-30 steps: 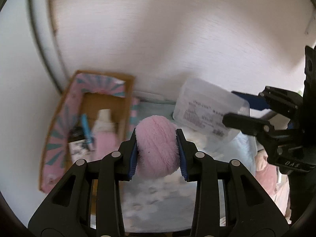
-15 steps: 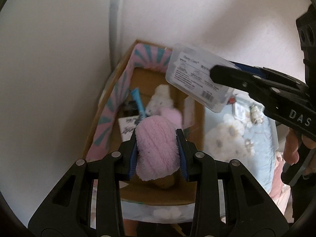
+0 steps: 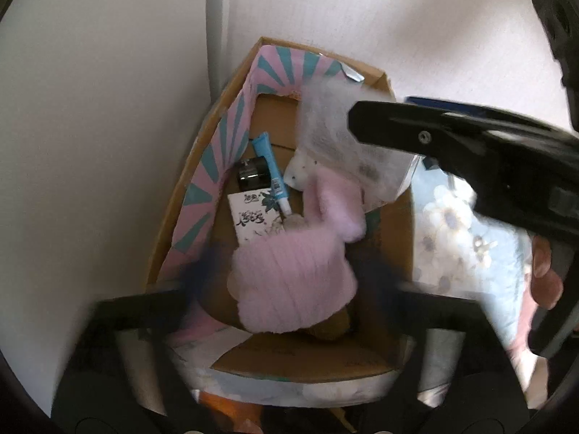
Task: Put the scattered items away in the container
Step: 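Carry pink ball and clear box into the cardboard box and release both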
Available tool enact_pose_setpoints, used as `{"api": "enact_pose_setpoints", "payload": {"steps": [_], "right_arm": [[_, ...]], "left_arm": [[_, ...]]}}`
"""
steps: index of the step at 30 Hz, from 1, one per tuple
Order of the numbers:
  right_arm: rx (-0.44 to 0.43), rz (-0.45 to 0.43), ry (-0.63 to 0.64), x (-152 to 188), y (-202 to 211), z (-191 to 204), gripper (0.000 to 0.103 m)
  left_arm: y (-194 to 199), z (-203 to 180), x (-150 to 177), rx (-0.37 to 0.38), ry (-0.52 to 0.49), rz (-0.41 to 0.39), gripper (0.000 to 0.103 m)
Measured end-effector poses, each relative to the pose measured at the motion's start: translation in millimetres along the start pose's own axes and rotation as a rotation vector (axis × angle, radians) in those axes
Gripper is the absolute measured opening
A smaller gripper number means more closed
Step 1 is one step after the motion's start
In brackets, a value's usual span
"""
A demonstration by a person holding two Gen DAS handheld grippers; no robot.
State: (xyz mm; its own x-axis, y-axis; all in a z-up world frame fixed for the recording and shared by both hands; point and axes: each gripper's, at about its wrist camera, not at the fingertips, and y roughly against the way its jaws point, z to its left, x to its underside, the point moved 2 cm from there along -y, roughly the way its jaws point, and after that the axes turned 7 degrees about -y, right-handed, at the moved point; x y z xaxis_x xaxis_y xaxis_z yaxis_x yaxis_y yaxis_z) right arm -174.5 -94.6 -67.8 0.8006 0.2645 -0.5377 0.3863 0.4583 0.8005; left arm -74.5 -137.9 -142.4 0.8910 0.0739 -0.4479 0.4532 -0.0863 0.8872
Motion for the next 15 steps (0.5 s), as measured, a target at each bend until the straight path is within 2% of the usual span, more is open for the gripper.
{"api": "enact_pose_setpoints", "payload": {"steps": [1, 2, 3, 6, 12, 15], "right_arm": [[0.008, 0.017, -0.013, -1, -1, -3, 0.043], [0.022, 0.016, -0.032, -2, 0, -6, 0.063], [0.024, 0.002, -0.044, -6, 4, -10, 0.069], [0.038, -0.04, -0.077, -7, 17, -17, 0.069], [0.084, -0.096, -0.061, -6, 47, -25, 0.069], [0.108, -0.114, -0.064, -6, 63, -30, 0.069]], "left_arm": [[0, -2, 0, -0.006, -0.011, -0.004, 0.103], [1, -5, -1, -0.007, -0.019, -0.01, 0.103], [2, -7, -2, -0.007, -0.023, -0.013, 0.103], [5, -9, -8, -0.003, -0.025, -0.031, 0.103], [12, -19, -23, 0.0, -0.03, -0.075, 0.103], [32, -25, -28, 0.008, -0.045, -0.1, 0.103]]}}
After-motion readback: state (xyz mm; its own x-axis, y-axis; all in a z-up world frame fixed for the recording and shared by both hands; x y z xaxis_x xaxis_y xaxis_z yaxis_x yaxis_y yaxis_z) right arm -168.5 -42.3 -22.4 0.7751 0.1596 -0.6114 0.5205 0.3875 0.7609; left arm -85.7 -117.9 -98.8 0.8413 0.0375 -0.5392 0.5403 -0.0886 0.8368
